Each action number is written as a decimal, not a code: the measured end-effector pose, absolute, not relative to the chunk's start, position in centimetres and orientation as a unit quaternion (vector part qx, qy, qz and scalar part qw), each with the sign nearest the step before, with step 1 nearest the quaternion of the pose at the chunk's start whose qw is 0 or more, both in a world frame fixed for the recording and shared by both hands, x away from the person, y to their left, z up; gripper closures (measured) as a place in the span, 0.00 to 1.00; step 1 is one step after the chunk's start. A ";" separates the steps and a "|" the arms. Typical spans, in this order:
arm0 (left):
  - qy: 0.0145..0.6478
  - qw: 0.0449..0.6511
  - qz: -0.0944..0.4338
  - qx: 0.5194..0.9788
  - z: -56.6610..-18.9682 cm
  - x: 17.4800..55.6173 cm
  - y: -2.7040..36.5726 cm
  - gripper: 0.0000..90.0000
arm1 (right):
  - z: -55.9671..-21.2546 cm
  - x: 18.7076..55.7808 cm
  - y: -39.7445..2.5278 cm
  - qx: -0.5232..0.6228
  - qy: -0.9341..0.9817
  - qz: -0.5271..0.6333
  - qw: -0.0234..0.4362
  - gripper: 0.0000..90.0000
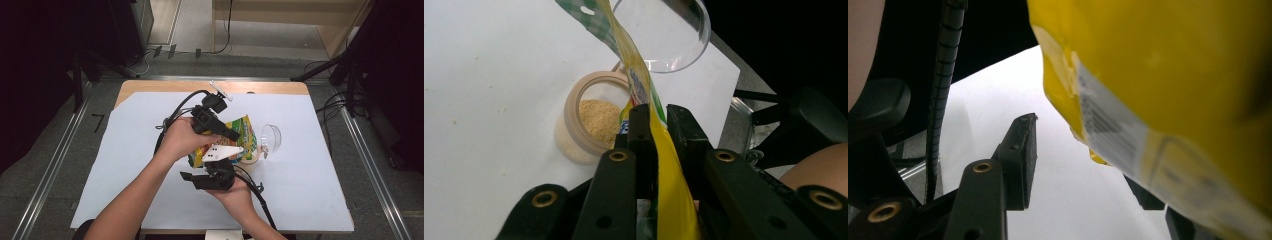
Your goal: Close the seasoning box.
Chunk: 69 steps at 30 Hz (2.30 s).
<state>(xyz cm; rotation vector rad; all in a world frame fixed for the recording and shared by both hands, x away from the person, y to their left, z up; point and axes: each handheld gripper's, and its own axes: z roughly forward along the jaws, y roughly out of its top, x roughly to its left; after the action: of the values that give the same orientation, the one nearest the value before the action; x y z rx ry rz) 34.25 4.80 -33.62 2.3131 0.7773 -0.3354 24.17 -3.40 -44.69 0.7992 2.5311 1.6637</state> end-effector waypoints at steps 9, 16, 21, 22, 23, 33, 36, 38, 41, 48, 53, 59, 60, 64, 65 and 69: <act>0.292 0.327 -0.110 0.892 -33.9 33.9 5.8 1.00 | -45.6 24.2 -3.2 0.253 0.814 0.523 0.003 0.56; 0.286 0.332 -0.108 0.892 -33.5 33.8 6.6 1.00 | -45.6 24.3 -3.3 0.258 0.812 0.524 0.009 0.54; 0.287 0.334 -0.108 0.891 -33.4 33.6 7.2 1.00 | -45.7 24.2 -3.3 0.252 0.817 0.518 0.022 0.53; 0.286 0.333 -0.109 0.892 -33.4 33.6 7.4 1.00 | -45.7 24.2 -3.3 0.251 0.819 0.516 0.025 0.53; 0.288 0.333 -0.108 0.891 -33.4 33.5 7.5 1.00 | -45.7 24.2 -3.4 0.249 0.821 0.513 0.028 0.53; 0.295 0.332 -0.106 0.890 -33.7 33.5 8.9 1.00 | -46.2 24.3 -4.0 0.256 0.824 0.504 0.035 0.53; 0.291 0.333 -0.101 0.891 -33.8 33.4 9.2 1.00 | -46.3 24.2 -4.0 0.252 0.831 0.494 0.042 0.52; 0.292 0.332 -0.101 0.891 -34.0 33.4 9.4 1.00 | -46.4 24.2 -4.1 0.255 0.832 0.490 0.043 0.52; 0.294 0.331 -0.101 0.891 -34.3 33.5 9.7 1.00 | -46.6 24.4 -4.5 0.262 0.831 0.488 0.040 0.52; 0.300 0.330 -0.108 0.889 -34.9 33.6 10.4 0.99 | -46.8 24.4 -4.9 0.268 0.831 0.486 0.043 0.52; 0.296 0.324 -0.115 0.891 -35.5 33.7 10.2 0.99 | -47.2 24.4 -5.0 0.274 0.833 0.479 0.041 0.52; 0.291 0.325 -0.125 0.891 -35.9 33.9 10.4 1.00 | -47.3 24.5 -5.0 0.272 0.836 0.475 0.041 0.53; 0.289 0.328 -0.127 0.890 -35.9 33.9 10.5 1.00 | -47.3 24.5 -5.0 0.271 0.836 0.476 0.041 0.53; 0.287 0.336 -0.127 0.888 -35.8 33.9 11.1 1.00 | -47.2 24.3 -4.9 0.266 0.836 0.478 0.049 0.53; 0.289 0.341 -0.128 0.885 -35.8 33.8 11.3 1.00 | -47.2 24.3 -5.0 0.265 0.836 0.477 0.051 0.52; 0.290 0.354 -0.133 0.879 -35.6 33.9 12.1 1.00 | -46.7 24.2 -5.4 0.267 0.833 0.481 0.055 0.52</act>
<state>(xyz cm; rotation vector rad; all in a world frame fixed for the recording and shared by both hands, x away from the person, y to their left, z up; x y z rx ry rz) 33.93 12.11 -35.60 2.2728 0.7507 -0.3436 24.15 -5.41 -46.66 0.8113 2.5293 1.4599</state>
